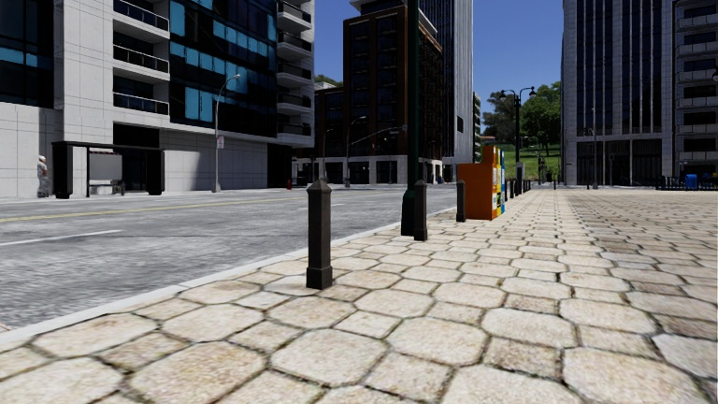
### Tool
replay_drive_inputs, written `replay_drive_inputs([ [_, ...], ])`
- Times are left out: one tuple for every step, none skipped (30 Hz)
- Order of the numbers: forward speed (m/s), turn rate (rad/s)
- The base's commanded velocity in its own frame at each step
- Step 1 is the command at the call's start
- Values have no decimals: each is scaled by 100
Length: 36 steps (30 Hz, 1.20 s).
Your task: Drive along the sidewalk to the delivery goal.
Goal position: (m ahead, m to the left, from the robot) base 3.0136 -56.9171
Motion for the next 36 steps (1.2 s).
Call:
replay_drive_inputs([
  [0,0],
  [0,0],
  [0,0],
  [0,0],
  [0,0],
  [0,0],
  [0,0],
  [0,0],
  [0,0],
  [0,0],
  [0,0],
  [0,0],
  [0,0],
  [0,0],
  [0,0],
  [0,0],
  [0,0],
  [0,0],
  [0,0],
  [0,0],
  [0,0],
  [0,0],
  [0,0],
  [0,0],
  [0,0],
  [0,0],
  [0,0],
  [0,0],
  [0,0],
  [0,0],
  [127,-5],
  [200,-24],
  [200,-24],
  [200,-34],
  [200,-41],
  [200,-55],
])
